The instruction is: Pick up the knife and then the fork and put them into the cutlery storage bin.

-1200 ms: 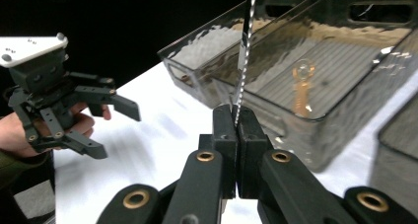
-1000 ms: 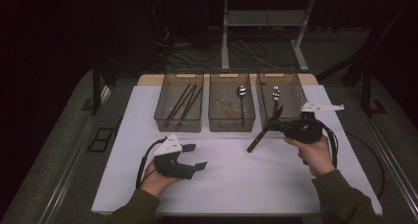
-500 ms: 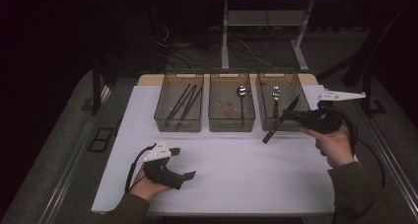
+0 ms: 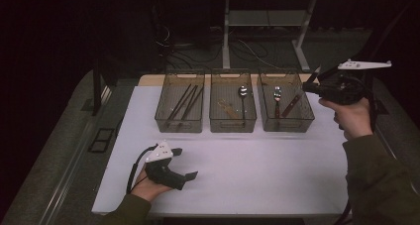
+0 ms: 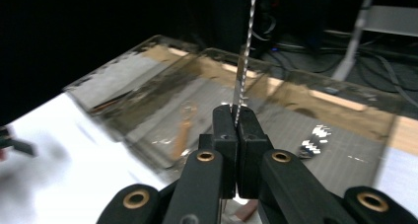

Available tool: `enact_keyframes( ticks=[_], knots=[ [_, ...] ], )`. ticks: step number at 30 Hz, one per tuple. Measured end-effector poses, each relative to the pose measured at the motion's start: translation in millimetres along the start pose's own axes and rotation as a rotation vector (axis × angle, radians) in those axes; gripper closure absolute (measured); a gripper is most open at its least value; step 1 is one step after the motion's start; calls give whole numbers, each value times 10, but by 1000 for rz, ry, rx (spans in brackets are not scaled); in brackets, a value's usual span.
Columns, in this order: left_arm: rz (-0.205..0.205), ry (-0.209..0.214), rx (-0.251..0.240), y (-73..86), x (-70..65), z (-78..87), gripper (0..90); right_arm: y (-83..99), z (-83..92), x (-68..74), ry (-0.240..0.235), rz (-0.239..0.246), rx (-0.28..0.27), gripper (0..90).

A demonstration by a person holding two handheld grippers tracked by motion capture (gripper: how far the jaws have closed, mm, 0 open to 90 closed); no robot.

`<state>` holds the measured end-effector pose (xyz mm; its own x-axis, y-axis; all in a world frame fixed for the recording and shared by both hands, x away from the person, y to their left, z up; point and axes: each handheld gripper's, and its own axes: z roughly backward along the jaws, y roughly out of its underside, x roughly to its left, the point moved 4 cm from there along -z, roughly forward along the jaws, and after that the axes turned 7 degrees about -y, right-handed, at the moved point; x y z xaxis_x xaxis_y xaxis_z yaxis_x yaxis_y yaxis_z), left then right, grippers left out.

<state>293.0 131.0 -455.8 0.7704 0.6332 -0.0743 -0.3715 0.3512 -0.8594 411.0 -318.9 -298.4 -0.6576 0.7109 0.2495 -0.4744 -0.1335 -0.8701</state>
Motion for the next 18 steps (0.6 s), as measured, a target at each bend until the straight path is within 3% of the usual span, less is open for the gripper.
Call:
enact_keyframes(
  ticks=[5, 10, 15, 18],
  knots=[
    [1, 0, 1, 2, -7, -6, 0, -16, -40, -263, 98, -2, 33, 893],
    [-4, 3, 10, 6, -8, -11, 0, 81, -135, -467, 146, -23, 102, 893],
    [-3, 5, 9, 6, -10, -14, 0, 169, -212, -559, 195, -19, 189, 893],
    [-2, 11, 13, 10, -14, -18, 0, 207, -230, -588, 199, -14, 231, 893]
  ],
)
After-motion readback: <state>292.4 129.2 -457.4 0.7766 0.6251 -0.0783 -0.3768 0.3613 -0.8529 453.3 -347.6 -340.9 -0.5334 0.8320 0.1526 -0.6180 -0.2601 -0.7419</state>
